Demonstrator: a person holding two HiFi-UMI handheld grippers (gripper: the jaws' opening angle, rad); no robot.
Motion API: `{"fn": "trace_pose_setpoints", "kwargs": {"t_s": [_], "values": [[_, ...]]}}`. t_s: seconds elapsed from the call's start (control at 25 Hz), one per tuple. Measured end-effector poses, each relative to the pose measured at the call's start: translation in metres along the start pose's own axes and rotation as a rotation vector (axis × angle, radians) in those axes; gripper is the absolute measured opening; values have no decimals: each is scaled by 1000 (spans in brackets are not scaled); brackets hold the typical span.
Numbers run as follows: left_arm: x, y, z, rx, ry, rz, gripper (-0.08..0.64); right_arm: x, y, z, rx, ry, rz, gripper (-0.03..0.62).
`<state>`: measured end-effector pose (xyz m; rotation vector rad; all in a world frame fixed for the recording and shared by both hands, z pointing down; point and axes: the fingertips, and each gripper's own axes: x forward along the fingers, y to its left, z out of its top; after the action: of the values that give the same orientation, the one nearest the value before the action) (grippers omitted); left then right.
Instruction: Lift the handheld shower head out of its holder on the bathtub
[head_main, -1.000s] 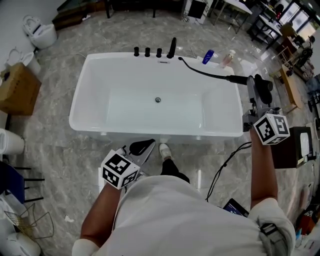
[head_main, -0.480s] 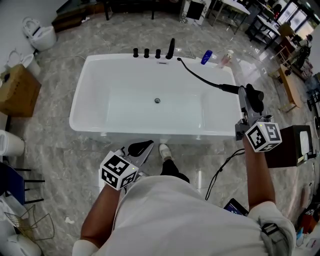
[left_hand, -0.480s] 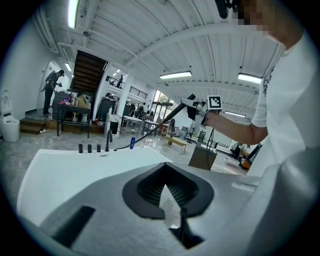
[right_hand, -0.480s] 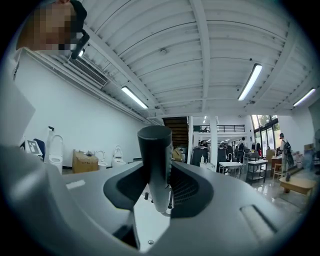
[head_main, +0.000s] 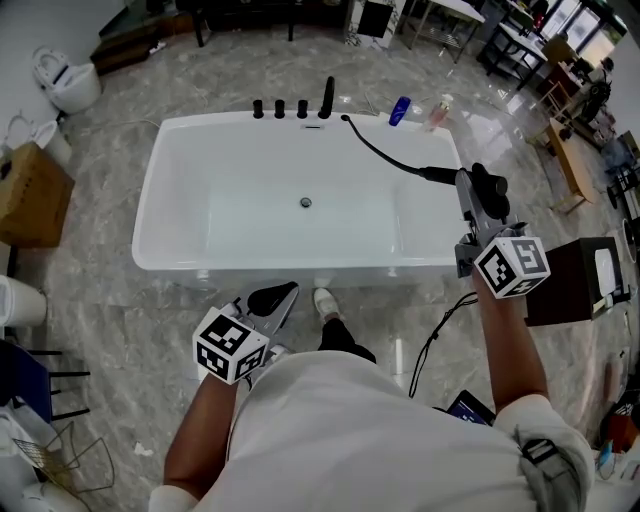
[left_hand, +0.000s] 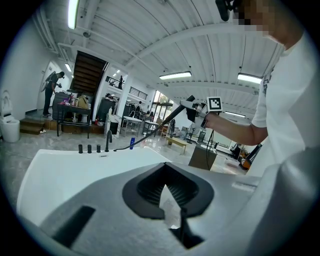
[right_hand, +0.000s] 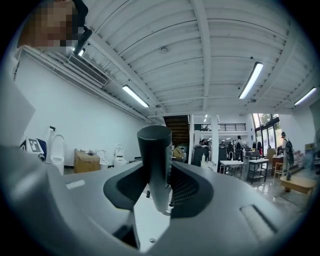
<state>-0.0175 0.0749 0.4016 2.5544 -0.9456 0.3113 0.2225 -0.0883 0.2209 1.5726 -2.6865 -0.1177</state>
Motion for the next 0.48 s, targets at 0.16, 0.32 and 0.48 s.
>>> {"fn": "trace_pose_setpoints", "kwargs": {"t_s": [0.16,0.32,0.48], "values": [[0,-2,1,-2,-3,3,6,-2,-1,1,0,2,0,143],[-1,-4,1,-2,-6,4,6,-3,-2,2,-5,3,0,143],[-4,-3,-2,-7,-7,7,6,-3,-1,1,-6,5,-3,143]]}}
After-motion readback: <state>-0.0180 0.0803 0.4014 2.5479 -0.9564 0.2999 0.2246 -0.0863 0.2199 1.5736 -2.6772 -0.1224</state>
